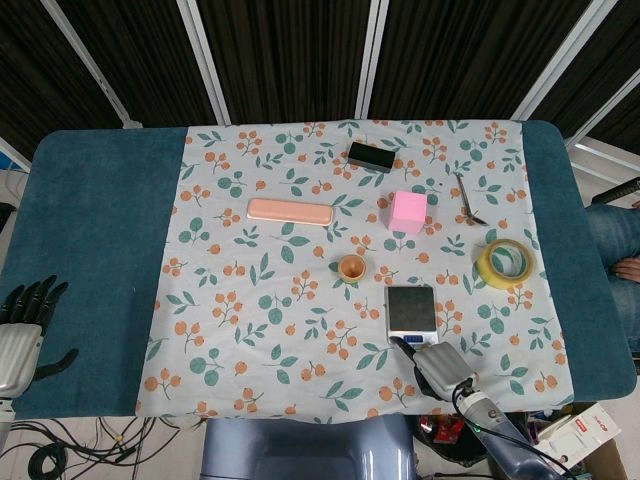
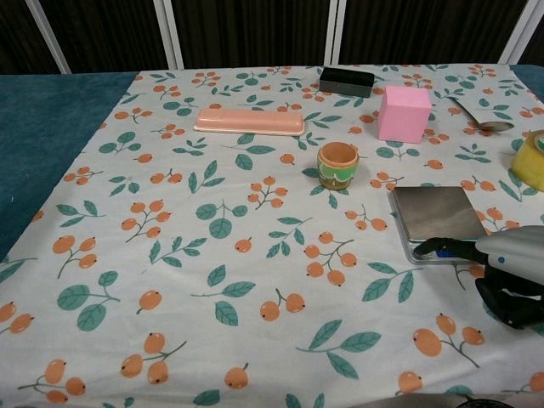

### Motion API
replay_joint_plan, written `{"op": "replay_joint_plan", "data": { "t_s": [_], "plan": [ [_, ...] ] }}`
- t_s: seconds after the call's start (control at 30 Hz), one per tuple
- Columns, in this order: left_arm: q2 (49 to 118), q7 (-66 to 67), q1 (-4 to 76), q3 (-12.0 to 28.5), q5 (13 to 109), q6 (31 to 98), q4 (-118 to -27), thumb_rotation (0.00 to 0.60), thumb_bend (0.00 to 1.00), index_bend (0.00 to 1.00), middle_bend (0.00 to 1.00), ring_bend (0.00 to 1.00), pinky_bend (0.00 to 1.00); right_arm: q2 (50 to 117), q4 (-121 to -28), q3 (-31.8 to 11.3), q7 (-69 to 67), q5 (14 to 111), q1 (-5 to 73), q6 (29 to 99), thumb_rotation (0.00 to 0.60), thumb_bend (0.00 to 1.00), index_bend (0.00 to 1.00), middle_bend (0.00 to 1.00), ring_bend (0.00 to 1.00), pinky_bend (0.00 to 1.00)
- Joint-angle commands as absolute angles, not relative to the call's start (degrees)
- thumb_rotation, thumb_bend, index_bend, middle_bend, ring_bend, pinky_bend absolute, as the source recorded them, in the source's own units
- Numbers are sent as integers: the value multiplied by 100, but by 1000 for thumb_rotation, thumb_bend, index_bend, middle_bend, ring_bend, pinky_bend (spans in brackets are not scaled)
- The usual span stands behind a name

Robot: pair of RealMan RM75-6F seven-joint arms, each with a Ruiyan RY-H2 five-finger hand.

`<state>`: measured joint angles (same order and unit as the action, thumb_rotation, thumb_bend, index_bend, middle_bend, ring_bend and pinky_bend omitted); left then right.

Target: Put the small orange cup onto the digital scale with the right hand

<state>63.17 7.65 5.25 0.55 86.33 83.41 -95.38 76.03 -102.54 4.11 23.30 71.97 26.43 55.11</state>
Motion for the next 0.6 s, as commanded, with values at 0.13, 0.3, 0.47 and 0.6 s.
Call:
{"op": "replay_joint_plan", "data": {
  "t_s": [0.13, 0.3, 0.47, 0.6],
  "plan": [
    [6302, 789, 528, 48, 8617, 8318, -9557, 600, 185, 0, 0, 0, 0, 7504, -10351, 307, 2275, 7239, 2642, 5642, 600, 818, 36, 931, 993, 1000],
    [6303, 781, 523, 52, 8621, 8333, -9558, 600, 185, 0, 0, 0, 0, 7428, -10412, 203, 2253, 7248, 2680, 5698, 600, 719, 35, 911, 976, 996],
    [6303, 777, 522, 50, 8624, 8336, -9558, 600, 185, 0, 0, 0, 0, 7348, -10456, -49, 2047, 7235, 2738, 5809, 600, 388, 29, 508, 643, 693],
    [6299, 772, 520, 46, 8634, 8339, -9560, 600, 185, 0, 0, 0, 0, 7323, -10379, -441, 1656, 7228, 2838, 5937, 600, 227, 18, 235, 357, 400]
  ]
}}
